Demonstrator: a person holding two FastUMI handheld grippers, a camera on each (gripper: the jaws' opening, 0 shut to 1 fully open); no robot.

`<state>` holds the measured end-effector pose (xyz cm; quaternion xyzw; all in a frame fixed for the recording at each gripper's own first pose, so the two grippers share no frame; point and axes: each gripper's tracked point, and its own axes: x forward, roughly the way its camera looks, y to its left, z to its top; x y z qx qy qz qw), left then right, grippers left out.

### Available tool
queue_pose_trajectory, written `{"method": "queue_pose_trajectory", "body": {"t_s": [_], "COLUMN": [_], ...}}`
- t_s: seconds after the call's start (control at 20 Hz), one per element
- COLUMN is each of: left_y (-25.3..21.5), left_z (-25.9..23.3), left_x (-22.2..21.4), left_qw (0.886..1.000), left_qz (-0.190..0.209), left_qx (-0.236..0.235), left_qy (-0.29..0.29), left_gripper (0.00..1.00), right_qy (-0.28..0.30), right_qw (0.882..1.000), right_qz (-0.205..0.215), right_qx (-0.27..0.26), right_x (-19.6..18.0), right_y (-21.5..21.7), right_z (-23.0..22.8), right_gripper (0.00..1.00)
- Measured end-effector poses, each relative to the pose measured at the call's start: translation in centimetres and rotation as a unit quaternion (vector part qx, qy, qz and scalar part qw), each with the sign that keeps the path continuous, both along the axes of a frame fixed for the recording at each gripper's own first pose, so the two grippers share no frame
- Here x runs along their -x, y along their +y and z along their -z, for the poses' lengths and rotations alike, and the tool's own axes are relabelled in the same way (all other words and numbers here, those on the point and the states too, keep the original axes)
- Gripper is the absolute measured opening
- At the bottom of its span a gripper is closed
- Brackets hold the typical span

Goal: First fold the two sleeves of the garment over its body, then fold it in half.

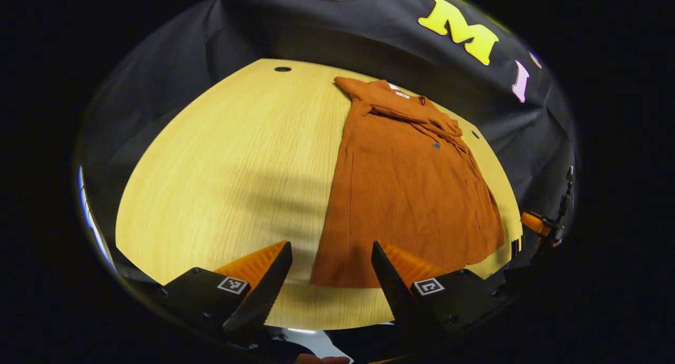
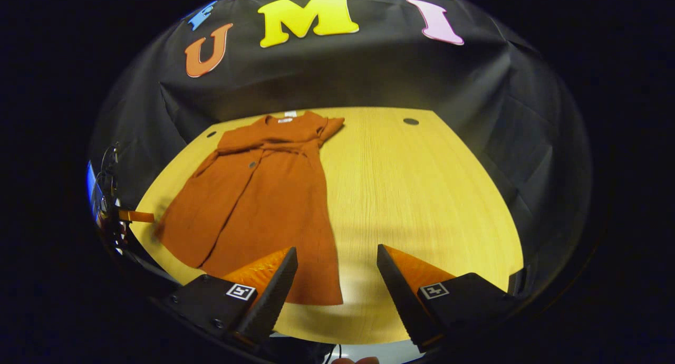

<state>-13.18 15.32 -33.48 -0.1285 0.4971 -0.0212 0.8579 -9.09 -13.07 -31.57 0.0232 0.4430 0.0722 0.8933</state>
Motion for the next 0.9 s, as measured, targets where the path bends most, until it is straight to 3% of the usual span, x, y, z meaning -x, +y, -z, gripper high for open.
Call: {"method": "queue_pose_trajectory", "body": {"t_s": [0.2, 0.4, 0.45, 0.5, 0.55, 0.6, 0.65, 0.7, 0.75, 0.8, 0.85, 0.9], "left_y": [-0.6, -2.0, -2.4, -3.5, -5.0, -5.4, -5.4, -5.3, -5.0, -4.6, -4.5, -4.6], "left_z": [1.3, 1.2, 1.2, 1.2, 1.3, 1.6, 1.7, 1.9, 2.1, 2.3, 2.1, 2.2], "left_x": [0.9, 1.6, 1.6, 1.6, 2.1, 2.3, 2.0, 1.8, 1.6, 1.4, 1.1, 1.0], "left_qw": [1.0, 0.999, 0.999, 0.998, 0.996, 0.996, 0.997, 0.997, 0.997, 0.998, 0.998, 0.998], "left_qz": [0.027, 0.044, 0.044, 0.048, 0.057, 0.06, 0.063, 0.059, 0.051, 0.043, 0.036, 0.031], "left_qx": [-0.006, 0.003, 0.01, 0.027, 0.054, 0.052, 0.047, 0.043, 0.038, 0.03, 0.032, 0.034], "left_qy": [0.011, 0.017, 0.018, 0.021, 0.033, 0.034, 0.028, 0.031, 0.033, 0.036, 0.033, 0.033], "left_gripper": [1.0, 0.98, 0.98, 0.96, 0.9, 0.92, 0.59, 0.61, 0.44, 0.39, 0.11, 0.11], "right_qy": [0.045, 0.067, 0.067, 0.07, 0.072, 0.073, 0.074, 0.077, 0.081, 0.085, 0.09, 0.091], "right_qw": [0.998, 0.997, 0.997, 0.996, 0.996, 0.996, 0.996, 0.996, 0.996, 0.996, 0.995, 0.995], "right_qz": [-0.021, -0.024, -0.025, -0.042, -0.049, -0.048, -0.045, -0.039, -0.028, -0.017, -0.01, -0.003], "right_qx": [0.026, 0.03, 0.032, 0.036, 0.031, 0.025, 0.02, 0.007, -0.006, -0.019, -0.03, -0.038], "right_x": [1.9, 2.6, 2.8, 2.8, 2.5, 2.3, 2.2, 2.0, 1.9, 1.8, 1.8, 1.5], "right_y": [1.1, 1.8, 2.0, 2.7, 3.3, 3.5, 3.6, 3.8, 3.8, 3.9, 3.9, 3.7], "right_z": [4.2, 5.4, 5.4, 5.3, 5.4, 5.5, 5.4, 5.4, 5.4, 5.4, 5.3, 5.2], "right_gripper": [0.97, 0.97, 0.94, 0.76, 0.69, 0.59, 0.44, 0.39, 0.19, 0.11, 0.09, 0.09]}}
